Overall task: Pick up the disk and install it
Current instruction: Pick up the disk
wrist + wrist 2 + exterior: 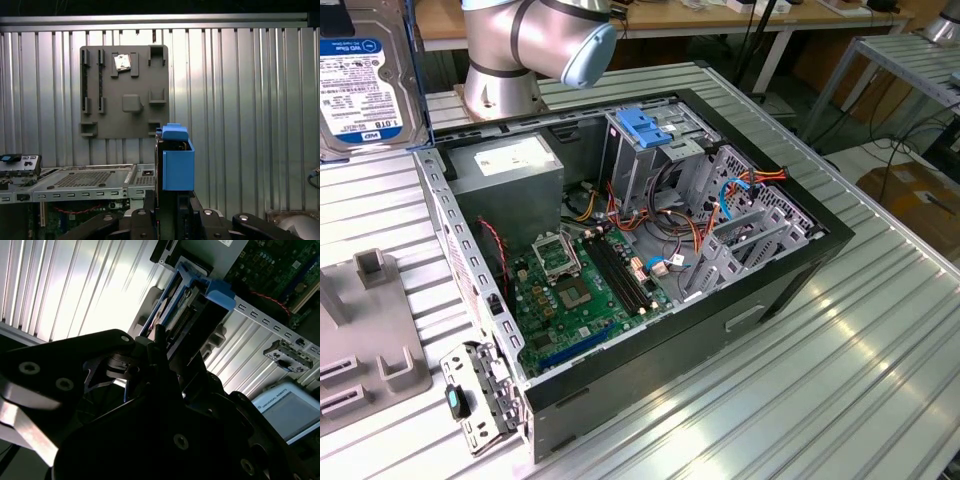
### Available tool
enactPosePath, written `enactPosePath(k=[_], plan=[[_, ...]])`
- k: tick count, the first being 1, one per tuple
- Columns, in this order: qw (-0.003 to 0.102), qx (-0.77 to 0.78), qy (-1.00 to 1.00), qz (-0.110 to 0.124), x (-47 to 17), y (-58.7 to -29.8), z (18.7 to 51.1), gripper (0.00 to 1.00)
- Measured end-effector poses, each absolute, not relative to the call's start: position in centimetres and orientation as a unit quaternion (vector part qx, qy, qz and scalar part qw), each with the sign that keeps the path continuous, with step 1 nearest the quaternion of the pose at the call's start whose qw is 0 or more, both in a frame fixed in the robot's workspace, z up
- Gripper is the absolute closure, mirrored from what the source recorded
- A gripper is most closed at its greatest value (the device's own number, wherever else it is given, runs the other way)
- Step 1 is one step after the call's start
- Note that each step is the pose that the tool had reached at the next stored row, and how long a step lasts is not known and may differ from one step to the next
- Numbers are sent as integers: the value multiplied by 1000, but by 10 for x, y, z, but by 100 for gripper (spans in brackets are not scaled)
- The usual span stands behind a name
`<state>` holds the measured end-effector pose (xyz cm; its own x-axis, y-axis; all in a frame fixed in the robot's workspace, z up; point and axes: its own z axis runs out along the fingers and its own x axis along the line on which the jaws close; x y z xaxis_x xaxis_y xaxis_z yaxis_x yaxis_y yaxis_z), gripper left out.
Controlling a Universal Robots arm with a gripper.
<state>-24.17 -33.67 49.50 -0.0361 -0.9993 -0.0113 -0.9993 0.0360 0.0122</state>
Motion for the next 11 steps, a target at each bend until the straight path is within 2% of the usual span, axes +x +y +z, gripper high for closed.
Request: enactPosePath(k=[11], plan=[[0, 694, -720, -8, -228, -337, 495, 65]])
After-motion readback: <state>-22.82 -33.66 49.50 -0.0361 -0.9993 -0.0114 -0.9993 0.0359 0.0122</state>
